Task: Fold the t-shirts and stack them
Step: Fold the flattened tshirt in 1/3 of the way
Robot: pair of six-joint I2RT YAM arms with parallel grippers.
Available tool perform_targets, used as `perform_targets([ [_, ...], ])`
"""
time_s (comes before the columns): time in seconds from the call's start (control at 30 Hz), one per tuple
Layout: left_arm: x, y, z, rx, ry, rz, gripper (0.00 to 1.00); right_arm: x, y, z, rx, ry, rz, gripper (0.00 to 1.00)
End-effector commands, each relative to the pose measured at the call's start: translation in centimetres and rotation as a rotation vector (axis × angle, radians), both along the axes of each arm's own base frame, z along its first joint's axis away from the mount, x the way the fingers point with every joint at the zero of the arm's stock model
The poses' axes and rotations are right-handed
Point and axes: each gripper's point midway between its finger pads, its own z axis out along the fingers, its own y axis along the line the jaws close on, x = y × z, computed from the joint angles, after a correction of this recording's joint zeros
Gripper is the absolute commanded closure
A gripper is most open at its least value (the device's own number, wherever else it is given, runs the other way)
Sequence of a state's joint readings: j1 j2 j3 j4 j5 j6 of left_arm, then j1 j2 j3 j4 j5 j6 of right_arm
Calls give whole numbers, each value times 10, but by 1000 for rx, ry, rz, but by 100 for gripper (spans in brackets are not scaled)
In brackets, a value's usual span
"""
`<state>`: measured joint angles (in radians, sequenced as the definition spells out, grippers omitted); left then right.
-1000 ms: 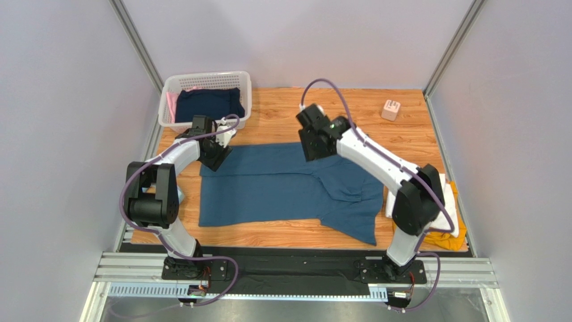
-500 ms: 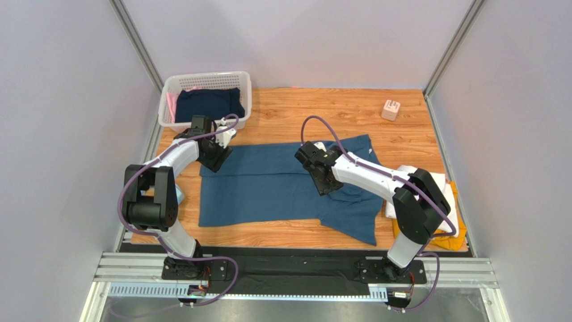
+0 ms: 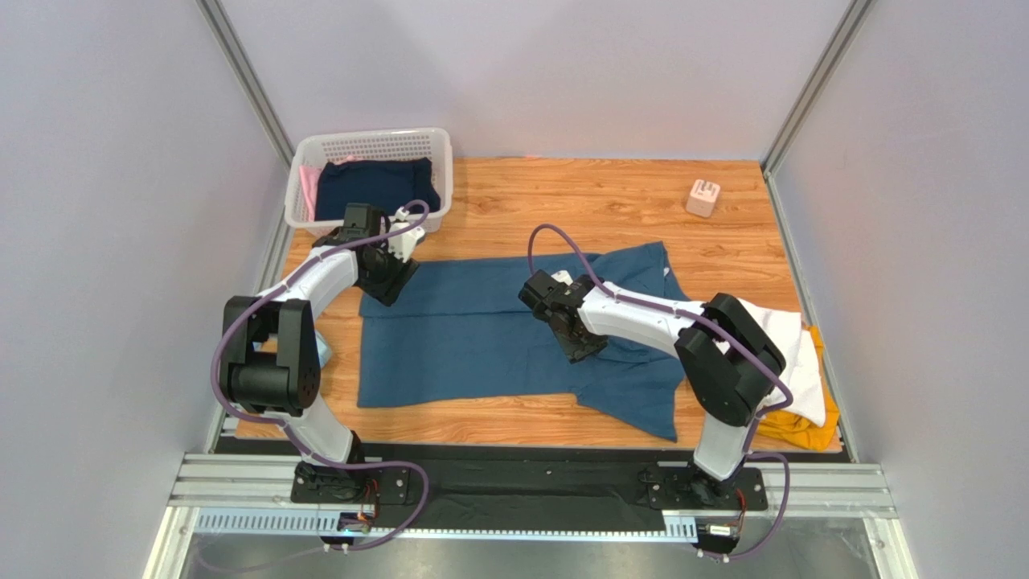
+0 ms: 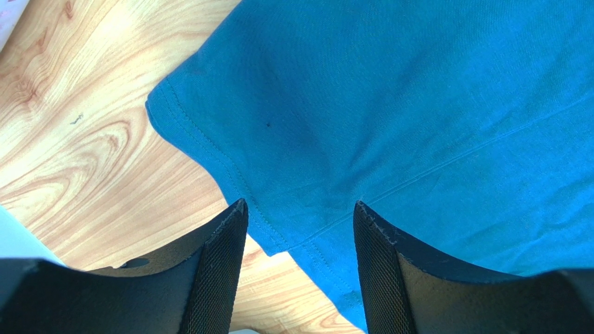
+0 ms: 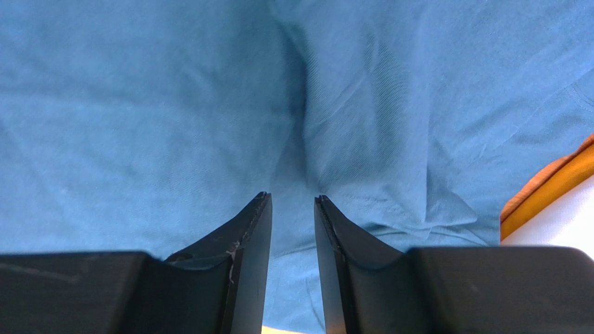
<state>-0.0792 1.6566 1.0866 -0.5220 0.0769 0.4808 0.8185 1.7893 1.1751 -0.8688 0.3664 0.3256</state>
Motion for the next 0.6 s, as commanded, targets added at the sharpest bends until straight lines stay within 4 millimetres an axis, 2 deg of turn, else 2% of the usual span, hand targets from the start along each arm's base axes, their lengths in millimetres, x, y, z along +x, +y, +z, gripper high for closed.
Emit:
perform_targets([
  [0.0,7,-3,16,-6,-46,-8,37,22,1,3,25,-62,-39,66],
  [0.2,5,-4,12,-16,-32,-8,37,31,0,3,34,-68,-60,67],
  [0.4,5,-2,17,-6,-47,-9,37,28,4,-5,50,-39,-62,72],
  [0.5,3,-1,18,1,-53,-12,37,25,8,-8,85,-14,-67,91],
  [0.53,3,-1,19,4,-56,-12,37,23,11,-5,107,-4,-67,100],
  [0.57,3,0,21,8,-61,-11,37,23,12,-1,123,-3,-71,100],
])
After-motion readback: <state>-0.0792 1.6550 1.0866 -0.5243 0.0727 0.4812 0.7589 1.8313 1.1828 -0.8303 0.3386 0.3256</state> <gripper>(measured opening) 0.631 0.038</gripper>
